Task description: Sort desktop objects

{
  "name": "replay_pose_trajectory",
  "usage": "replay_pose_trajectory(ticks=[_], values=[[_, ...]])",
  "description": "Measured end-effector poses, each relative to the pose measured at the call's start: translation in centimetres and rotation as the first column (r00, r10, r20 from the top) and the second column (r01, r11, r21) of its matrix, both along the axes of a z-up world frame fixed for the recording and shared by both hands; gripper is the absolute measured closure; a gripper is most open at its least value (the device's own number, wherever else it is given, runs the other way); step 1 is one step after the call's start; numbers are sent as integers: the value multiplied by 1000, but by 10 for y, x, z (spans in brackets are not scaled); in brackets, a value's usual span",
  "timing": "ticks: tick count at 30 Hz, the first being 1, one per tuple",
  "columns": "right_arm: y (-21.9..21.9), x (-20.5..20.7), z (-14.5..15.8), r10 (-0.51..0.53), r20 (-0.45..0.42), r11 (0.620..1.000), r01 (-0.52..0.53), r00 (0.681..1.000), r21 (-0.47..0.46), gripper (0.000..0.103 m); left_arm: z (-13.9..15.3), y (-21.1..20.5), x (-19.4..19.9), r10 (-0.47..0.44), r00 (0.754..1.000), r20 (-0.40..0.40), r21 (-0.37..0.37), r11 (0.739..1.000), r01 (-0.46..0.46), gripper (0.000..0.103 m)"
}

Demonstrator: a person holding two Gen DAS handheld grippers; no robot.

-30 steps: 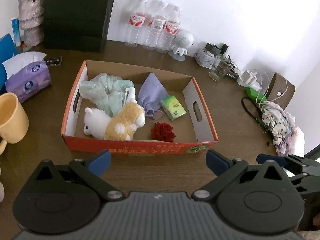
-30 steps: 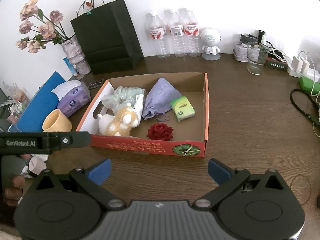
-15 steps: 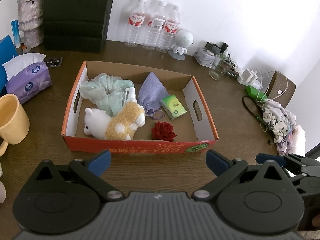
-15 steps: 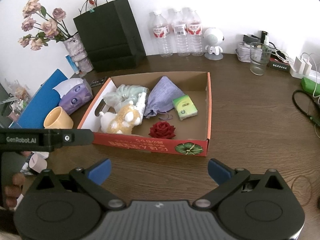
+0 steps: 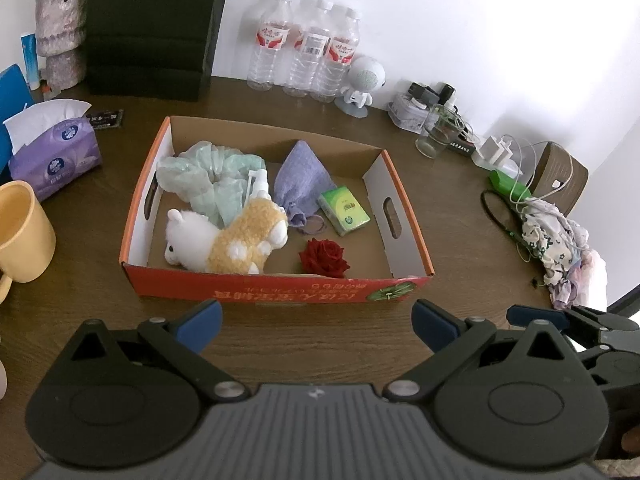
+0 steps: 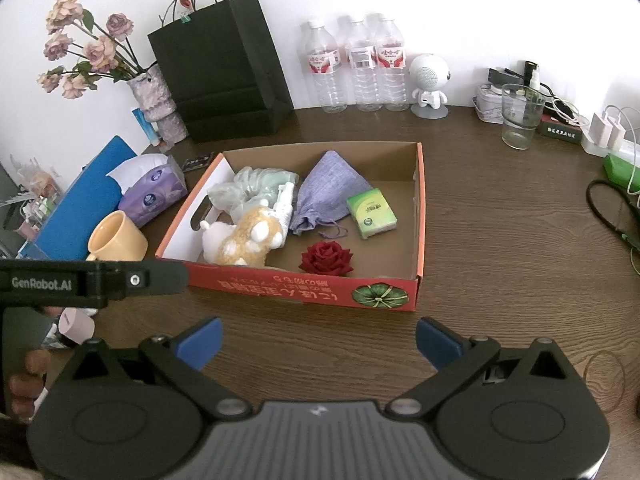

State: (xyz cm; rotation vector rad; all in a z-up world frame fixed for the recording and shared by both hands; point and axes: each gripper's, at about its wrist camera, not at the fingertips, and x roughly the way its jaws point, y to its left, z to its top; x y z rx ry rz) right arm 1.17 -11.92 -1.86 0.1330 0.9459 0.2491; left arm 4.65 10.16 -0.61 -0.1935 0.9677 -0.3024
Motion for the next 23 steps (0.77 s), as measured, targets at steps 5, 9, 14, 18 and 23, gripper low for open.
replay_pose_trajectory(ticks=[5, 9, 14, 18, 23], values=[[0, 0, 0, 2, 0, 1000, -2, 1000, 0, 0, 0, 0, 0, -2, 1000, -2, -1, 1000, 2, 0], [0, 0, -1, 2, -3, 1000, -2, 1000, 2, 0, -1, 0, 0, -2, 1000, -3, -9, 1000, 2, 0], [0, 0, -2, 3, -6, 1000, -3, 1000, 1, 0, -1, 1, 0, 1, 1000, -2, -12, 1000, -1, 0], [0, 1, -2, 3, -7, 1000, -3, 1000, -1, 0, -2, 1, 0, 6, 1000, 0, -9, 1000, -6, 0], [1, 1, -4, 3, -12, 1000, -3, 1000, -4, 0, -3, 1, 0, 8, 1000, 2, -10, 1000, -8, 0]])
